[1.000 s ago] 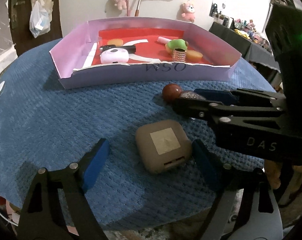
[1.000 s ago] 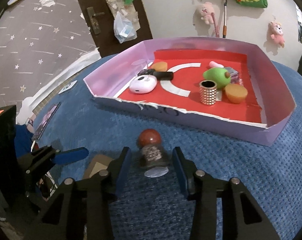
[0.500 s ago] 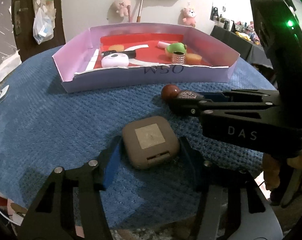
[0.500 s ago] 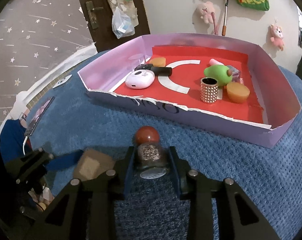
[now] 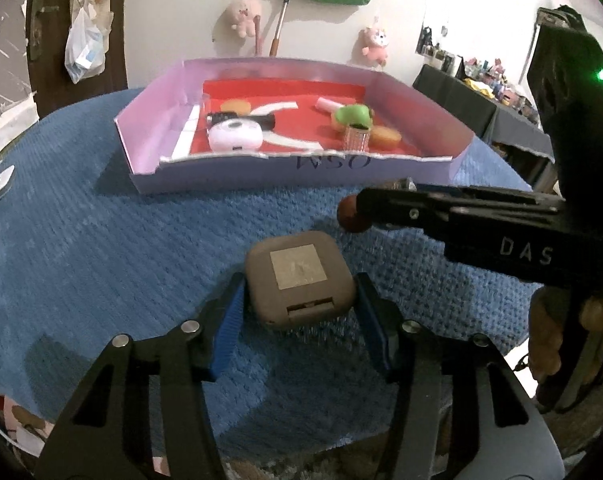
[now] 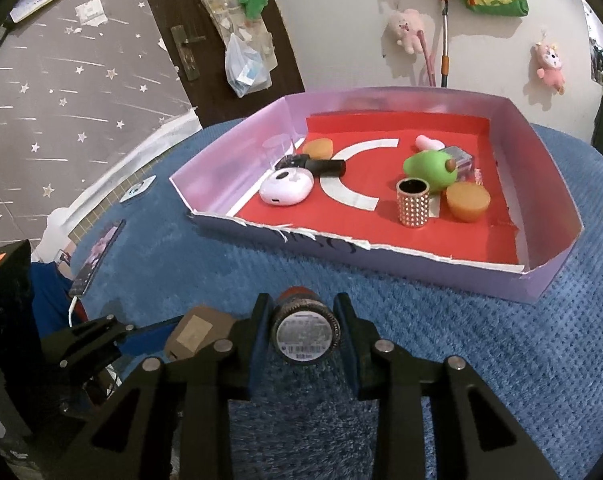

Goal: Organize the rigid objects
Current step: 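Close left tool on the brown square pad while right tool closes on the brown-lidded glass jar, then carry the brown pad with left tool into the box while right tool carries the glass jar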

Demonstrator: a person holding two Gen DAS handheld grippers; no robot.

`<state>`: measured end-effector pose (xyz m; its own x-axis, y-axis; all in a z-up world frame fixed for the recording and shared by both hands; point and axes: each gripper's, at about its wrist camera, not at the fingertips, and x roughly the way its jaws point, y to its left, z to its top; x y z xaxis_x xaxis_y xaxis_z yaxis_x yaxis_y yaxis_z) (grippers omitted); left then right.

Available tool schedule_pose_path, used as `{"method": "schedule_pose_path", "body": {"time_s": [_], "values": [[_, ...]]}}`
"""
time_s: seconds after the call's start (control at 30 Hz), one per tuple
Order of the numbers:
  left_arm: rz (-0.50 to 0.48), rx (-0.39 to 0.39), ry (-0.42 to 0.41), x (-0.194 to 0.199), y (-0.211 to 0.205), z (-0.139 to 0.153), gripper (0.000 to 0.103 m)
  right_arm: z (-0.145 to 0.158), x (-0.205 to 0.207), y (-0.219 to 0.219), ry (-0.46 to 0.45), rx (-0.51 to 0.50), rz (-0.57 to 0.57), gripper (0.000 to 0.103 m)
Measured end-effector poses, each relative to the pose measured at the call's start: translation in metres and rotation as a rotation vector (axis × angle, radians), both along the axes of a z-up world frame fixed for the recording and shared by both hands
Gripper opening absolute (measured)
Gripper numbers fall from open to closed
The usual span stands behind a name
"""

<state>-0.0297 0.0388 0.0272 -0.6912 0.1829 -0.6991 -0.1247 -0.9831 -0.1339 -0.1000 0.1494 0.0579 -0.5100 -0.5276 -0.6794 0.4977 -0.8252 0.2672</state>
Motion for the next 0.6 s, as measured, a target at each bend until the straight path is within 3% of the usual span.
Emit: {"method": "schedule_pose_path", "body": {"time_s": [0.6], "values": [[0.015, 0.003, 0.011, -0.0087, -0.0081, 0.0061, 0.05, 0.0093, 0.0012, 0.0032, 0.012, -0.023, 0.003, 0.034]]}}
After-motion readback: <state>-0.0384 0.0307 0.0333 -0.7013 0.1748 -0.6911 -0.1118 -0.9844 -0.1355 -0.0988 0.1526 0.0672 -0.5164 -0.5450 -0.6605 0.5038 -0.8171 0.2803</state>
